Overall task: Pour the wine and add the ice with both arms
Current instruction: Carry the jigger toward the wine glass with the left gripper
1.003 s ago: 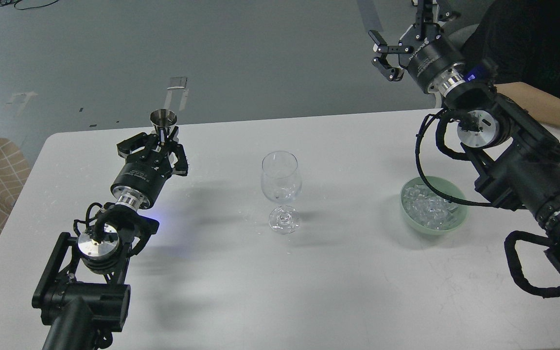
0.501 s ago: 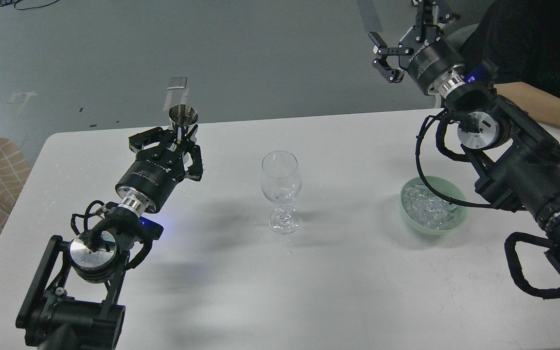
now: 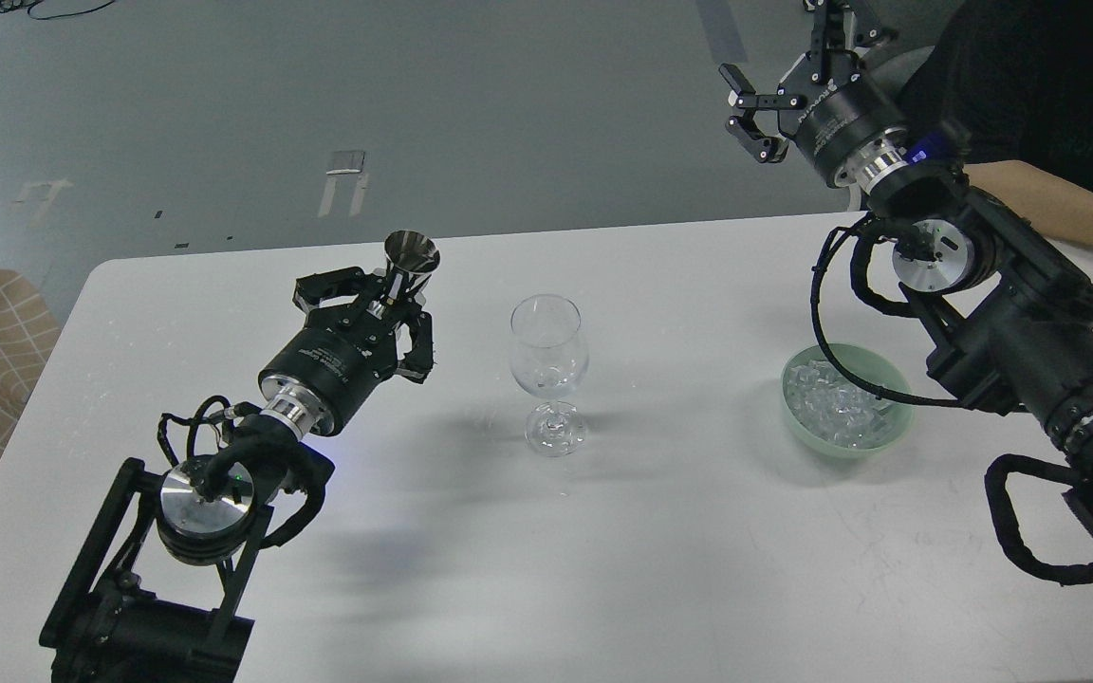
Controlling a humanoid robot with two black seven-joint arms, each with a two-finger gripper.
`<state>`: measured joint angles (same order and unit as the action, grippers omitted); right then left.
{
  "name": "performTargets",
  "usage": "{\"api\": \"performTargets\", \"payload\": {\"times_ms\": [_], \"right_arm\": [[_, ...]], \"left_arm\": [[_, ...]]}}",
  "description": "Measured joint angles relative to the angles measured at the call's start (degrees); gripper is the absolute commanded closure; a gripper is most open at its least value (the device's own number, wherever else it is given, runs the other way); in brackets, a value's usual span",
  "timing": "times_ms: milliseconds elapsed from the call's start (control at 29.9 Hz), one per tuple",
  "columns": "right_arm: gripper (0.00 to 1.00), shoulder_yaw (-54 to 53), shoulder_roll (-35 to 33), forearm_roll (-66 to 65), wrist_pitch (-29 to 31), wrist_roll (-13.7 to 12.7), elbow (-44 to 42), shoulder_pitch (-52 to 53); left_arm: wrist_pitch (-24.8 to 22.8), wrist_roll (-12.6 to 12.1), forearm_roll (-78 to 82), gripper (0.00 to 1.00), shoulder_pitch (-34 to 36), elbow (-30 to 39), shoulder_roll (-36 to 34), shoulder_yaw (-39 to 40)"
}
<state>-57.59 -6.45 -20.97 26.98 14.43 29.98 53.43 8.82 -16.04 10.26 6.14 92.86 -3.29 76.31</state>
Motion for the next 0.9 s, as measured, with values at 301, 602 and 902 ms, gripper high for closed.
{"api": "performTargets", "payload": {"times_ms": [301,602,902], "right_arm": [[0.00,0.00,0.00,0.05,0.09,0.00,0.15,0.00],[0.00,-0.06,0.01,0.05,0.09,0.00,0.17,0.00],[0.00,-0.08,-0.02,0.05,0.09,0.00,0.17,0.00]], "left_arm": [[2.64,-1.07,3.46,1.00,0.37,2.71,-0.27,-2.34],[3.25,-2.14,10.56,1.00,0.84,3.94,-0.08,-3.92],[5.19,-3.12,12.45,1.00,2.54,4.47,0.55,-4.35]]}}
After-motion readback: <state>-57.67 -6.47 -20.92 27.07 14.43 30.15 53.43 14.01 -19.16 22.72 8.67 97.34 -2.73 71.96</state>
